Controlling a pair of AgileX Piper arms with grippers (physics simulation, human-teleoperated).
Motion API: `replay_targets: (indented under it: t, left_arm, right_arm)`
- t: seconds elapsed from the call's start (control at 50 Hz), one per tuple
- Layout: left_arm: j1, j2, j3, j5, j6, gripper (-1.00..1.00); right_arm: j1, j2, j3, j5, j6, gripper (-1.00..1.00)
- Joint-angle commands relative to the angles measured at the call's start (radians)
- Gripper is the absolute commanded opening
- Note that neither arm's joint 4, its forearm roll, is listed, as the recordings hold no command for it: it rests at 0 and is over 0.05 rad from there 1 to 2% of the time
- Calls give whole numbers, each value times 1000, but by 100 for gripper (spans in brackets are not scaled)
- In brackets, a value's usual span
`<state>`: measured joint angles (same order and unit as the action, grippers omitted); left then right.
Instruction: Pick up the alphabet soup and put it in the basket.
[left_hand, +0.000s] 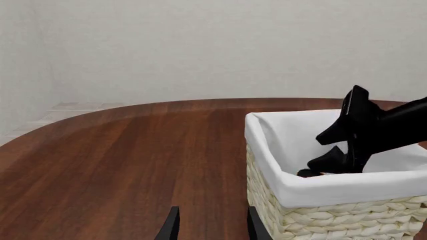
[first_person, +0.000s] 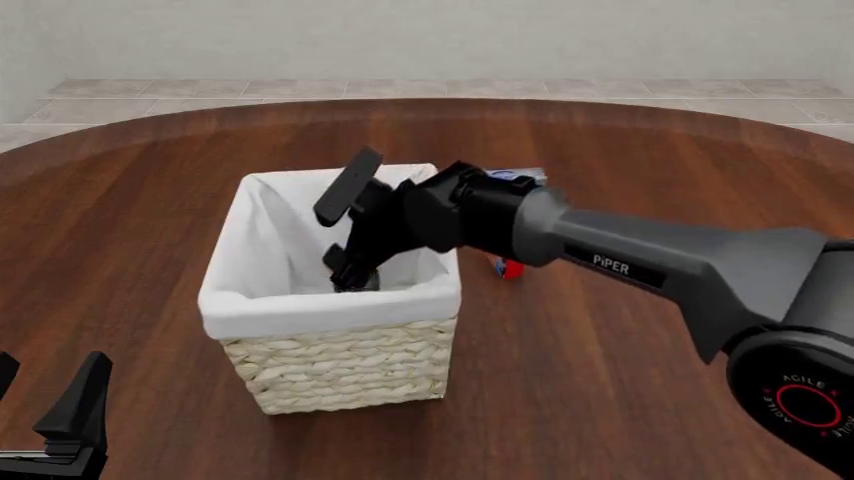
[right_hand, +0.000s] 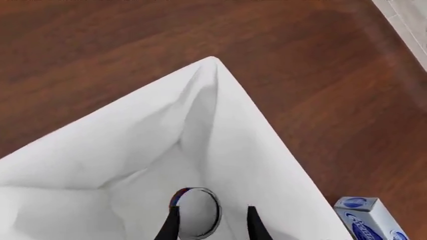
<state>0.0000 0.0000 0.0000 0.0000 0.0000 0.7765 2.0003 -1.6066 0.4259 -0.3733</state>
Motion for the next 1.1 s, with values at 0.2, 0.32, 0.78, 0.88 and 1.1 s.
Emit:
replay_targets:
  t: [0.2,0.32,0.78,0.88,1.1]
  left_arm:
    - [0,0,0,0,0,100]
    - [0,0,0,0,0,100]
    - [0,0,0,0,0,100]
    - [0,0,0,0,0,100]
    - [0,0,0,0,0,100]
  right_arm:
    - [-10,-4,-20,5,-5,100]
    - [-10,-11,-24,5,-7,100]
    - [-16,-124,-94,10,-2,100]
    - [-11,-152,-106,12,-1,100]
    - [-4,-201,-119,7,1,100]
